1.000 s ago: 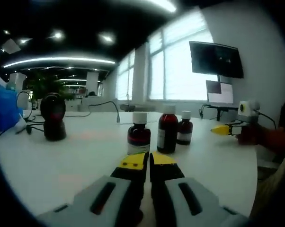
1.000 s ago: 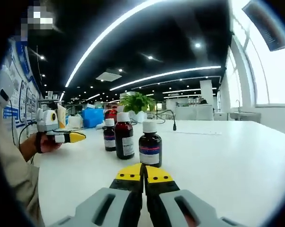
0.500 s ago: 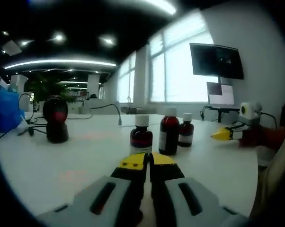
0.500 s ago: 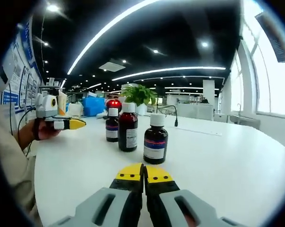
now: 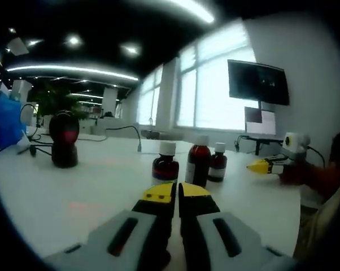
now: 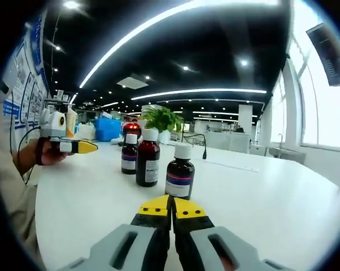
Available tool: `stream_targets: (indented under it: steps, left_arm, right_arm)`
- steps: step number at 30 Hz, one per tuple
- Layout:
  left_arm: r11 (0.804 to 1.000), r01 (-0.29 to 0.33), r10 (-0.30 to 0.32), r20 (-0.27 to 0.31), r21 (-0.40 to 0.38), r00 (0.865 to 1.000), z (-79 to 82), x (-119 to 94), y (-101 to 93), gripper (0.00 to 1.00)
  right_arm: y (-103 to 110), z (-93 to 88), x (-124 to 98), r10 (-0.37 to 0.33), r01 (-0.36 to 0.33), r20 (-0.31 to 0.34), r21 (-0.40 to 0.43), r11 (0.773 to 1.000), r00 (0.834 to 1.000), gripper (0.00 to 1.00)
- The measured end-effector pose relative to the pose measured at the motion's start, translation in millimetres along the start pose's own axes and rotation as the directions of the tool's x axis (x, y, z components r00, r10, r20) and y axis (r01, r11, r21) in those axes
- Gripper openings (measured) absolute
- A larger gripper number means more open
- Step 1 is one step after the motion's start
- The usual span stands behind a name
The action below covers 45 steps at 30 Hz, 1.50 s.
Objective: Rotate the medicine bottle to make it face forward pick up the medicine bottle inspect the drug traceability code place the medicine on the table
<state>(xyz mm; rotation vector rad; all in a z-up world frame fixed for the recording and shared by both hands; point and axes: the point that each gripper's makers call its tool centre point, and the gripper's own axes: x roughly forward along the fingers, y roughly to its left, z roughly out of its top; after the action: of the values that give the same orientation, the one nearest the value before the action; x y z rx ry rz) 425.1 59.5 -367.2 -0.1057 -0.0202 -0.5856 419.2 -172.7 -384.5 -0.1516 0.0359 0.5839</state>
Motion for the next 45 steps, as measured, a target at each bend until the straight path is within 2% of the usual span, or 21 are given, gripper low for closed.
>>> stream_targets:
  steps: [18, 26, 36, 45]
  left_arm:
    - [0.999, 0.009, -0.009, -0.01, 0.035, 1.0, -3.1, 1.8, -1.4, 0.0]
    - [0.999, 0.012, -0.012, -0.006, 0.05, 1.0, -2.6, 0.4, -3.6, 0.0]
    - [0.998, 0.017, -0.017, -0.005, 0.052, 1.0, -2.7, 0.4, -5.1, 0.0]
    - [0.998, 0.012, -0.011, -0.01, 0.057, 1.0, -3.3, 0.7, -4.4, 0.0]
  right_arm:
    - [1.2, 0.7, 1.4, 0.014, -0.014, 0.007, 0.003, 1.0, 1.0, 0.0]
    - [5.6, 1.0, 1.1, 0.018, -0.017, 0.009, -0.048, 0.999, 1.0, 0.0]
    - [7.7, 0.7, 1.2, 0.03, -0.029, 0.008, -0.059, 0.998, 1.0, 0.0]
    - [0.7, 5.3, 0.9, 0.025, -0.025, 0.028, -0.027, 0.999, 0.999, 0.0]
